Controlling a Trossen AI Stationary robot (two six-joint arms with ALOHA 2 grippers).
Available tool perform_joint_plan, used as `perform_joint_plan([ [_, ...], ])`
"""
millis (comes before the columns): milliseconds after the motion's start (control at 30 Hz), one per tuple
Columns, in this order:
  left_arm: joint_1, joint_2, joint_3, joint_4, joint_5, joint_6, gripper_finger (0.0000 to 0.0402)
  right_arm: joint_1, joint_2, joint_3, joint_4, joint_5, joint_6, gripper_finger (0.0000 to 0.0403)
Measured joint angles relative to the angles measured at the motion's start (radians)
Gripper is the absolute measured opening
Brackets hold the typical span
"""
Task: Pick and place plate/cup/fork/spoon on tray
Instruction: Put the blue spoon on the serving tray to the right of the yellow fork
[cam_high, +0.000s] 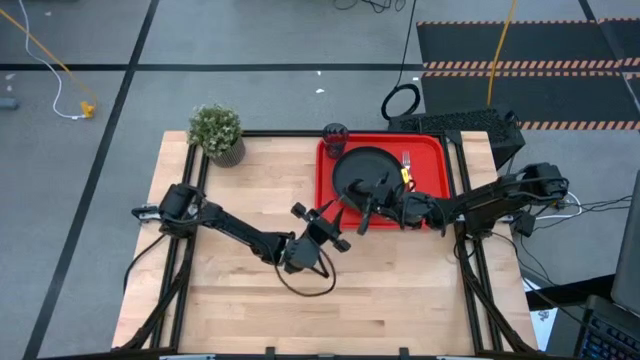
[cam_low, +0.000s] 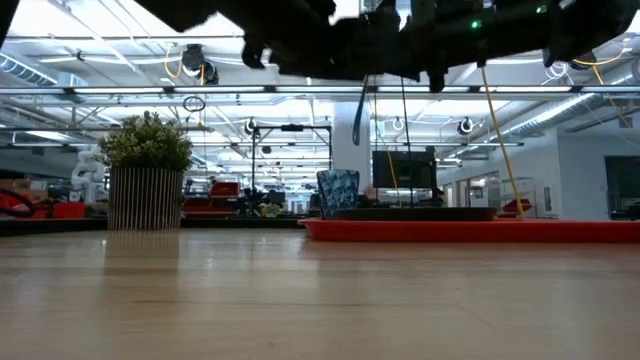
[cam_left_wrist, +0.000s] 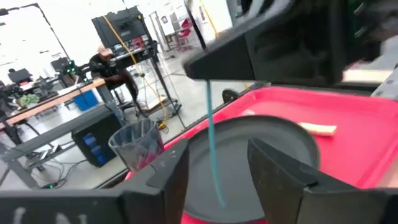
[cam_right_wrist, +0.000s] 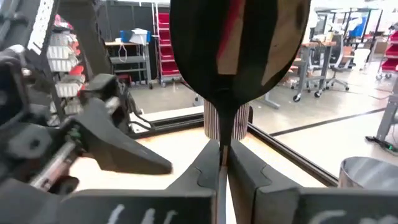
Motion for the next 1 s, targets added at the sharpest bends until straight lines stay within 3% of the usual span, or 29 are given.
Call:
perform_joint_plan([
  [267, -0.055, -0.087, 0.001, -0.114, -0.102, 0.048, 0.0175, -0.005, -0.199, 0.000, -0.343, 0.027, 0.153, 0.0004],
  [667, -0.059, -0.144, 0.000, -0.512, -0.123, -0.264, 0.0154, -0.051, -0.477, 0.000, -0.868, 0.043, 0.499, 0.0004],
  [867, -0.060, -0.144, 0.000, -0.583, -0.123, -0.330, 0.0154, -0.104, -0.577, 0.000, -1.082, 0.037, 0.580, 0.0004],
  [1000, -0.066, -0.144, 0.000, -0.583, -0.123, -0.323, 0.0154, -0.163, -0.617, 0.001, -1.195, -0.025, 0.624, 0.0004],
])
